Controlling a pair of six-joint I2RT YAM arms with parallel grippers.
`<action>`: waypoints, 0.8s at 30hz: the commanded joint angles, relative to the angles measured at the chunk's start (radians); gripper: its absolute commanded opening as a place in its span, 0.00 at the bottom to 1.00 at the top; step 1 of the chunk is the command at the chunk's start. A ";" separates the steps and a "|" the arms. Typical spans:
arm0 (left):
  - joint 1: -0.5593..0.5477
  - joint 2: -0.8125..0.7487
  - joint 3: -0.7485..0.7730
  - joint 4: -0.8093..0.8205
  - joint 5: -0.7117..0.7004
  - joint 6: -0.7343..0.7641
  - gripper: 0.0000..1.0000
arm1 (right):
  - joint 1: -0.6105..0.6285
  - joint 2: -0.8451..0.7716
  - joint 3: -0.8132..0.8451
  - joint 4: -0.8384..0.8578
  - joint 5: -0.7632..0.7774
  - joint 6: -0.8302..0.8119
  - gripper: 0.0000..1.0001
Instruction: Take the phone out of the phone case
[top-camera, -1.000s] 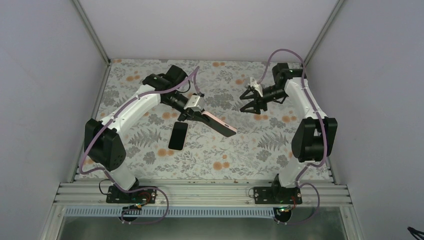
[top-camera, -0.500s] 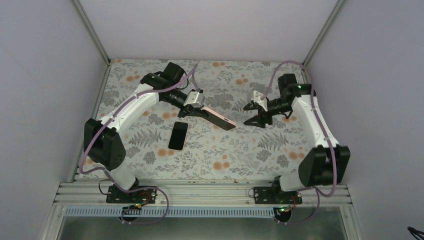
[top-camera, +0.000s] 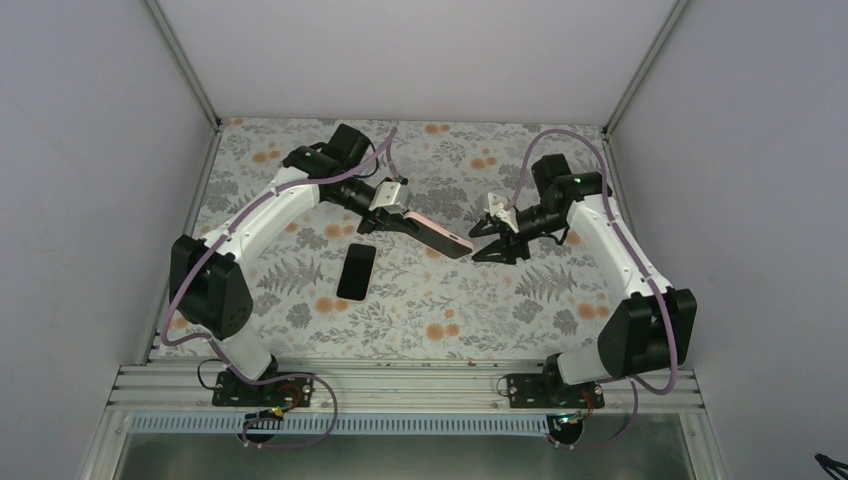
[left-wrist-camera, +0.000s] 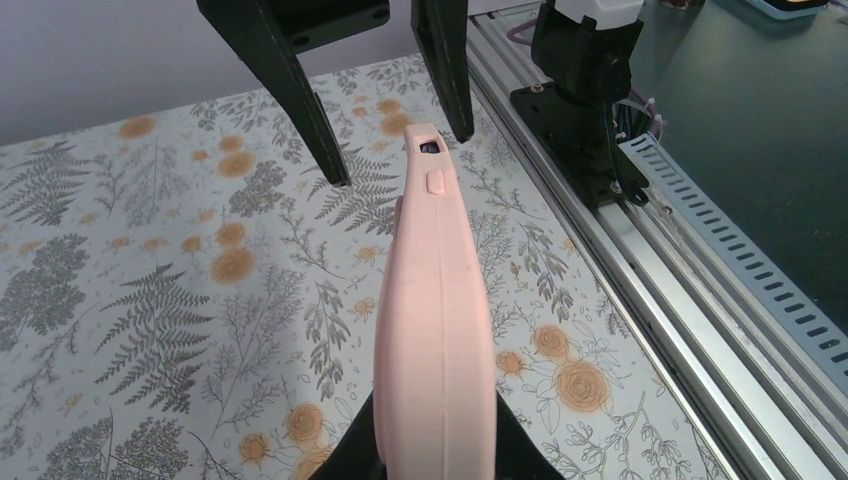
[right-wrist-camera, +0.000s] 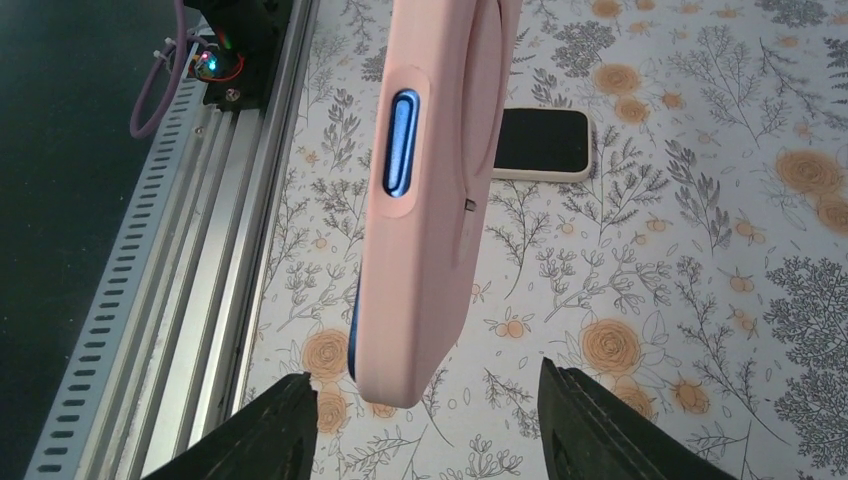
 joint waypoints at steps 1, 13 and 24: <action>0.001 -0.014 0.023 0.006 0.077 0.020 0.02 | 0.000 0.013 0.027 0.005 -0.062 0.007 0.56; -0.002 -0.018 0.022 -0.012 0.089 0.034 0.02 | 0.000 0.043 0.073 -0.009 -0.069 0.002 0.47; -0.006 -0.024 0.042 -0.034 0.114 0.031 0.02 | 0.004 0.030 0.038 0.097 -0.041 0.079 0.42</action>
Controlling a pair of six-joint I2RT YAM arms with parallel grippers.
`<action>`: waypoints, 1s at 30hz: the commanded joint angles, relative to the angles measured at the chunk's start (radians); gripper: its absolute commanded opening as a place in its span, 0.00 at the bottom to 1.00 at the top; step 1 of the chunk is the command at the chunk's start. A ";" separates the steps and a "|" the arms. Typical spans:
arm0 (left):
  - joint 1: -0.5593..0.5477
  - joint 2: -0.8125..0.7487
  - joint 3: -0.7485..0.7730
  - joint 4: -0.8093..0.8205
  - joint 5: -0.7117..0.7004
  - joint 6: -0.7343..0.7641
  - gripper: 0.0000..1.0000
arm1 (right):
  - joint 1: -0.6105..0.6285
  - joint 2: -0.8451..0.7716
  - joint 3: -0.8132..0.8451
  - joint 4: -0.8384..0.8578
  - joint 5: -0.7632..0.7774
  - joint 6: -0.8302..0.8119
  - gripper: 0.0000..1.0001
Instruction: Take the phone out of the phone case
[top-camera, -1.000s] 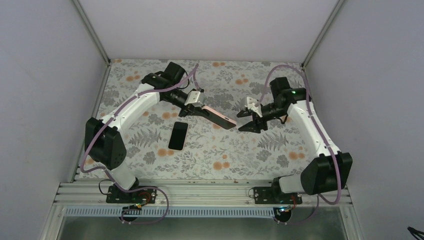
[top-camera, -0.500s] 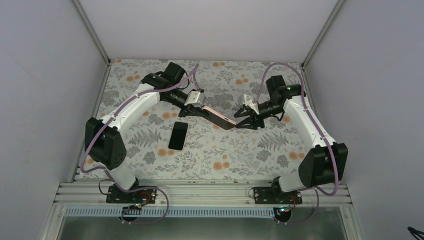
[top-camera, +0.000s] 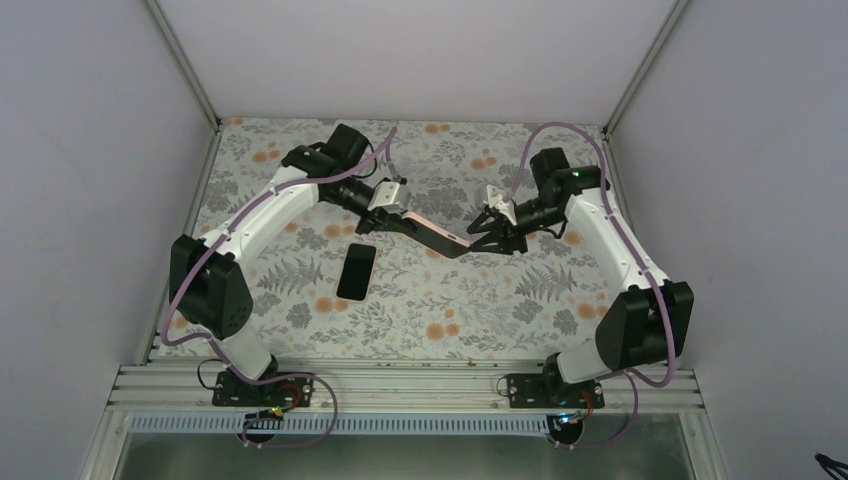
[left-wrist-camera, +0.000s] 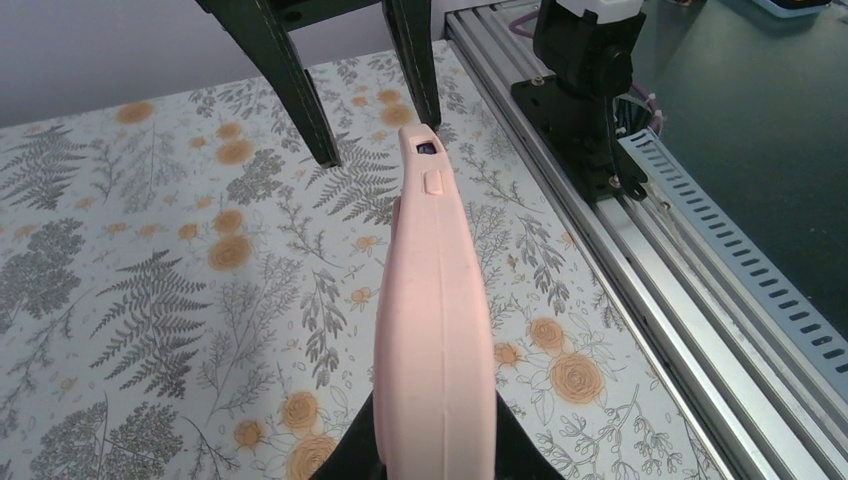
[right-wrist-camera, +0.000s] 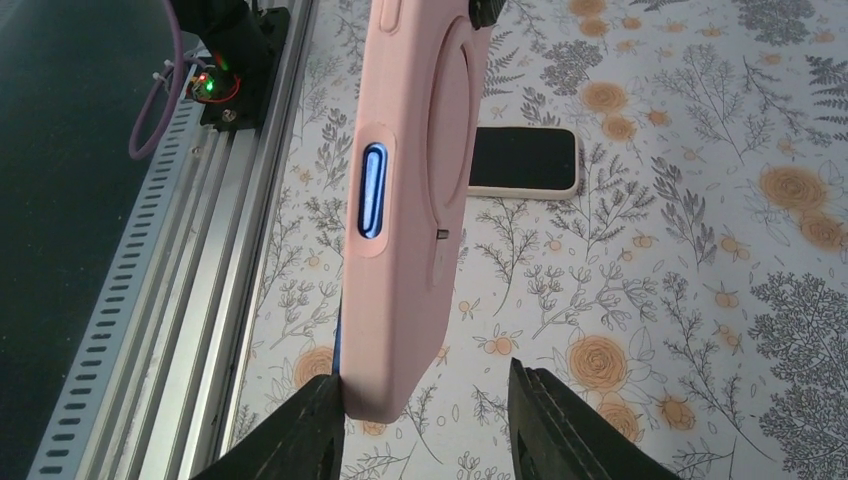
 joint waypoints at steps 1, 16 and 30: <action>-0.009 -0.024 0.044 -0.018 0.128 0.032 0.02 | 0.005 -0.030 -0.029 0.140 -0.003 0.095 0.41; -0.026 0.028 0.118 -0.136 0.223 0.090 0.02 | 0.059 -0.165 -0.190 0.591 0.253 0.390 0.39; -0.039 0.025 0.081 0.010 0.260 -0.049 0.02 | 0.194 -0.152 -0.195 0.682 0.309 0.473 0.45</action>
